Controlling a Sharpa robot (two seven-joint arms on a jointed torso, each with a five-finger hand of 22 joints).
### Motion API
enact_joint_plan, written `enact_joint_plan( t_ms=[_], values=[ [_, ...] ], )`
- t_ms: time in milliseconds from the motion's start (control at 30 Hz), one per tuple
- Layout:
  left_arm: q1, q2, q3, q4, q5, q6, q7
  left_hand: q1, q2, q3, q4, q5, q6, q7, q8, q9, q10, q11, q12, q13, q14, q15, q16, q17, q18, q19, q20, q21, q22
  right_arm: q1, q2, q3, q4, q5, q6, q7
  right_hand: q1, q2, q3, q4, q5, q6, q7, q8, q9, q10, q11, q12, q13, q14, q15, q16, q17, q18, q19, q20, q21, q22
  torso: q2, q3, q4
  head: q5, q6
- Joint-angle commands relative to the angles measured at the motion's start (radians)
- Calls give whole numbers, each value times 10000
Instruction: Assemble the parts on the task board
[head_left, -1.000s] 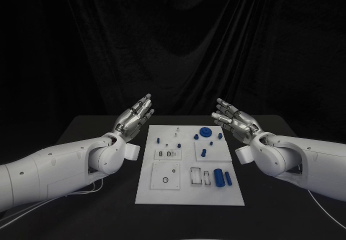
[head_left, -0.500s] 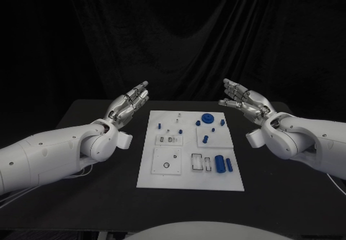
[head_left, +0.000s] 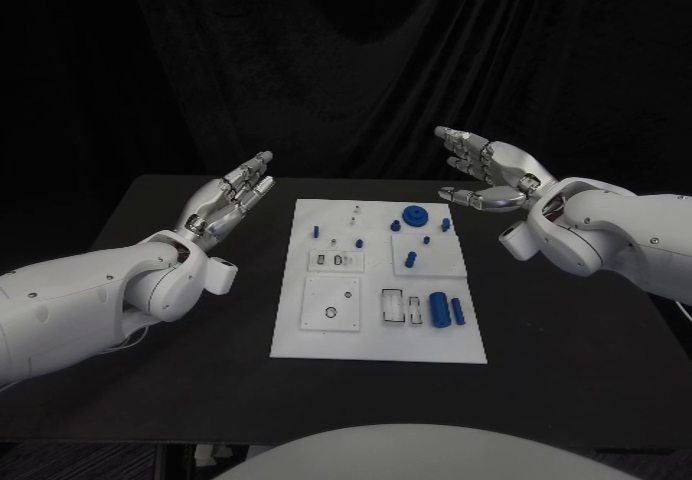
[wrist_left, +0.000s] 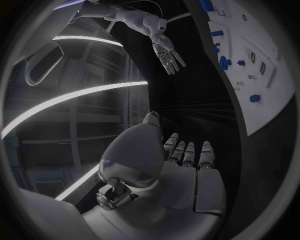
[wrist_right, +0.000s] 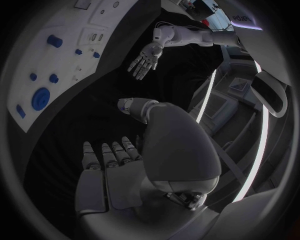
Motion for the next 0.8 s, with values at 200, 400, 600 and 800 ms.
enact_joint_plan(
  t_ms=[200,400,600,800],
  values=[
    [21,-137,8,213,-1150,-433,1850,242,-45,-25,-5,22,152,17,48,16,37,124,-22,16,13,98,-37,-13,89,10,110,-61,-16,353,186,5,-198,-3993,750,-1365,1376,-965,644,1707,85,122,414,309,58,-18,204,-48,-15,3,-124,-41,-16,126,-3,75,-65,-14,529,-196,98,-62,162],
    [22,-191,8,249,-1248,-452,1872,296,-50,-17,-5,21,189,38,50,19,48,135,-20,18,13,105,-37,-13,90,10,119,-61,-16,550,454,5,-463,-6381,1253,-1810,1732,-899,339,2236,87,310,633,377,68,393,469,219,207,3,-125,-41,-16,129,-3,128,-65,-14,890,-384,187,-195,375],
    [25,-281,8,353,-1272,-467,1880,365,-53,-6,-6,22,236,68,54,23,58,151,-18,20,13,118,-37,-13,91,13,130,-58,-13,666,711,6,-714,-7440,1943,-2321,1645,-708,-846,2366,97,491,737,393,77,759,546,337,346,3,-70,-41,-16,144,-3,152,-65,-14,1122,-527,289,-302,493],
    [27,-360,8,416,-1278,-457,1864,429,-58,3,-4,22,288,106,59,27,70,172,-16,23,13,132,-37,-13,91,18,144,-53,-8,769,972,8,-972,-8005,2198,-2811,525,874,-2962,1829,-118,2374,972,1105,448,2801,715,652,1012,3,40,-41,-16,136,3,156,-61,-10,1276,-622,335,-378,564]
  ],
)
